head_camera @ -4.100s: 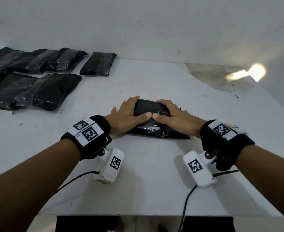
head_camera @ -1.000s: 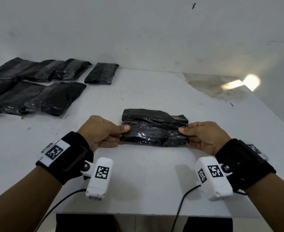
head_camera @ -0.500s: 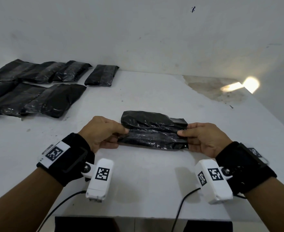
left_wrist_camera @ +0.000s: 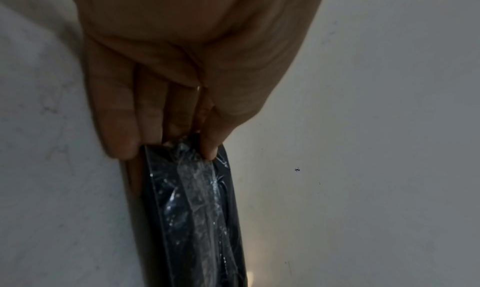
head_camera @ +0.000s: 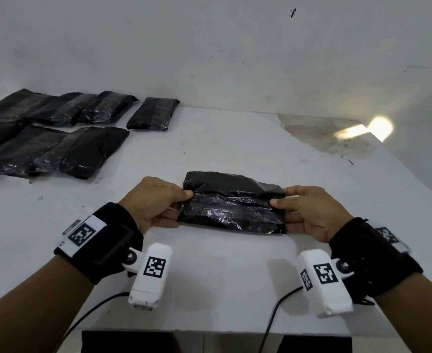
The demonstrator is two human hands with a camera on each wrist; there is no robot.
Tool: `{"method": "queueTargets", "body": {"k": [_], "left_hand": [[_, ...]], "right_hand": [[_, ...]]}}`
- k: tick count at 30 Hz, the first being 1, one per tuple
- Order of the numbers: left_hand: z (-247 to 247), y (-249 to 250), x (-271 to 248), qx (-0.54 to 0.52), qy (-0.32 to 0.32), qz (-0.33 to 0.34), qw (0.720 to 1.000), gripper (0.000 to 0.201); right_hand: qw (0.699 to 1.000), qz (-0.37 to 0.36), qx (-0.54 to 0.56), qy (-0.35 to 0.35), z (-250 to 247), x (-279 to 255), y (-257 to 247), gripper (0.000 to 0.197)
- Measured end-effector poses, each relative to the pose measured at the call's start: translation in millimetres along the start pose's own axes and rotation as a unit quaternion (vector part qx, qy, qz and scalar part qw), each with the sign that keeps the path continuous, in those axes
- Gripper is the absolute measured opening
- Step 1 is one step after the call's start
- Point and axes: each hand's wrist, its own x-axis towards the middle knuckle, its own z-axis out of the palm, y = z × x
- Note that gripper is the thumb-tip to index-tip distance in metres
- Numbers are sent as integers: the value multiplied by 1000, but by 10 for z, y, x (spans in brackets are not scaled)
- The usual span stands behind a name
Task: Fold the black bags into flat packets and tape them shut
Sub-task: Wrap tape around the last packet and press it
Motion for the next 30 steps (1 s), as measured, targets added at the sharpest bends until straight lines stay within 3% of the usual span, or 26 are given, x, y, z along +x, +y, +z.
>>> {"method": "queueTargets", "body": {"k": [3,6,8,10,19,23,26,30], "left_hand": [[-16,-13,-24,9,-8,4,1000,30],[6,-1,-56,23,-19,15,999,51],[50,6,-69,39,-18,33,999,45],[101,-1,-70,50,-1,59,997,27],[148,-47,-15,-2,8,57,998,23],[164,-17,-44,30,-1,68,997,25],[211,12,-70,53,-5,71,996,30],[265,-6,-32,72,43,81,993,38]], "right_hand": [[999,-7,-31,-31,1,-61,-22,35],[997,-24,-73,-17,45,-60,-3,53],[996,-31,-83,0,88,-37,26,62],[997,-39,-66,16,122,-26,45,61],[999,-47,-15,5,131,-39,39,60],[992,-53,-112,6,156,-49,18,63],[982,-88,-160,47,219,-8,24,67],[969,-123,-198,85,285,59,59,60]]}}
